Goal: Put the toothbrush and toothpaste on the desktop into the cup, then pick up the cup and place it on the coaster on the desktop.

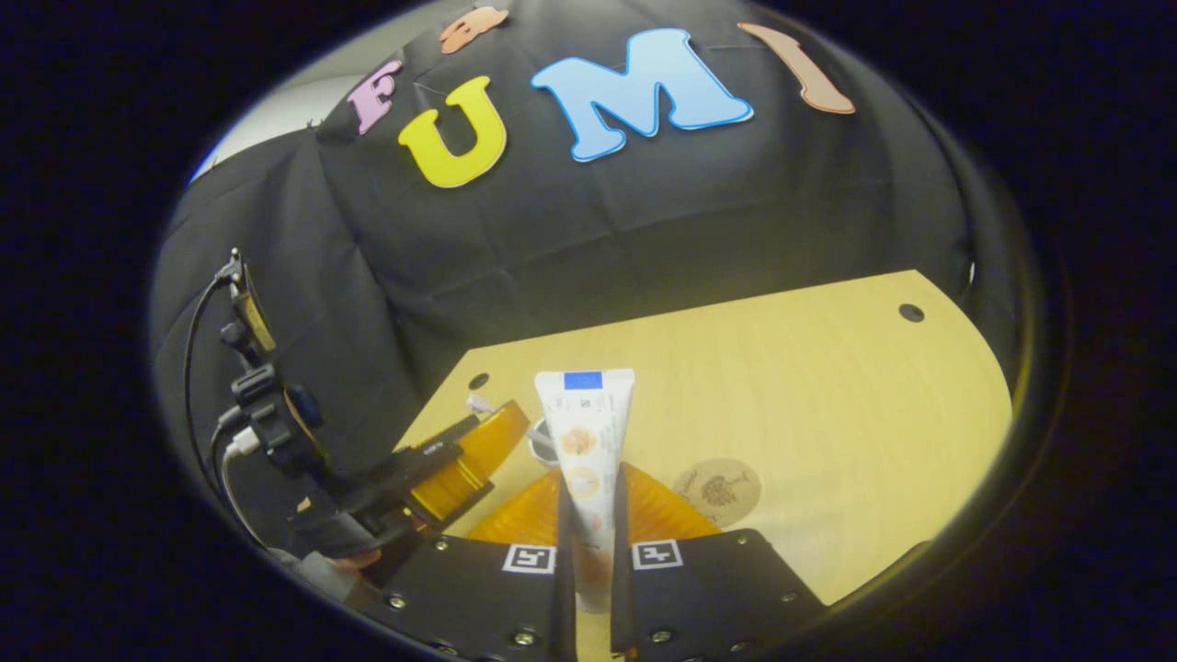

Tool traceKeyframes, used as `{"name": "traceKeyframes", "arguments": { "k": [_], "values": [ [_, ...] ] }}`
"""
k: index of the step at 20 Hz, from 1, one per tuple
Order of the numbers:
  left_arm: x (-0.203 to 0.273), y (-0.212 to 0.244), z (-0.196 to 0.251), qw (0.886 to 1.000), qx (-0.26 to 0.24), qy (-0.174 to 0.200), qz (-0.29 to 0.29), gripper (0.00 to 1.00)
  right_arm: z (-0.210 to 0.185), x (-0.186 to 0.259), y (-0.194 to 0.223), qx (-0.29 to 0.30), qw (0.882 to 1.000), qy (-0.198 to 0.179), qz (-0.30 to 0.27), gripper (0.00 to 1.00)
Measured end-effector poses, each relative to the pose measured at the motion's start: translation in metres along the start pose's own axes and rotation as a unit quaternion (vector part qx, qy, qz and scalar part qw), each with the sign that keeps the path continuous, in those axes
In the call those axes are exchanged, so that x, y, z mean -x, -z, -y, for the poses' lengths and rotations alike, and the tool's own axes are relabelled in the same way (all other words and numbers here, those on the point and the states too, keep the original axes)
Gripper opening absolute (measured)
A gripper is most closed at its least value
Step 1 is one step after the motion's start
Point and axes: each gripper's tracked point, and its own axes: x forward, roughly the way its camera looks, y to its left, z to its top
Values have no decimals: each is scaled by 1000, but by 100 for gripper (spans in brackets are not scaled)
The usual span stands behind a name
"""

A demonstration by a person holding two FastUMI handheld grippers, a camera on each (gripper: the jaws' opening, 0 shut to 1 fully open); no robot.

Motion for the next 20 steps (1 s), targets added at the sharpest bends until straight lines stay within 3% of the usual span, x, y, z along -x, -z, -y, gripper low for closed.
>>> {"name": "traceKeyframes", "arguments": {
  "k": [1, 3, 4, 5, 9, 10, 11, 13, 20],
  "values": [
    [3, 3, -2, 1000, 0, -1, -8, 89, -3, -7, -5, 7, 1000, -4, 8, 15],
    [8, 6, -4, 1000, 0, 0, -18, 94, -17, -11, -12, 18, 999, -11, 25, 16],
    [11, 7, -5, 1000, -1, 0, -22, 84, -22, -17, -18, 20, 999, -17, 34, 15],
    [14, 7, -5, 1000, -1, 2, -26, 89, -26, -22, -22, 21, 999, -23, 42, 15],
    [23, 12, 1, 999, 4, 22, -40, 89, -36, -42, -43, 30, 996, -31, 78, 15],
    [24, 12, 1, 999, 7, 26, -42, 84, -39, -48, -49, 32, 995, -34, 89, 15],
    [26, 11, 0, 999, 11, 26, -42, 90, -41, -52, -54, 34, 994, -36, 98, 15],
    [30, 12, -3, 998, 20, 30, -43, 90, -45, -59, -65, 42, 992, -37, 115, 15],
    [38, 20, -27, 997, 52, 13, -59, 90, -48, -102, -82, 66, 988, -22, 141, 15]
  ]
}}
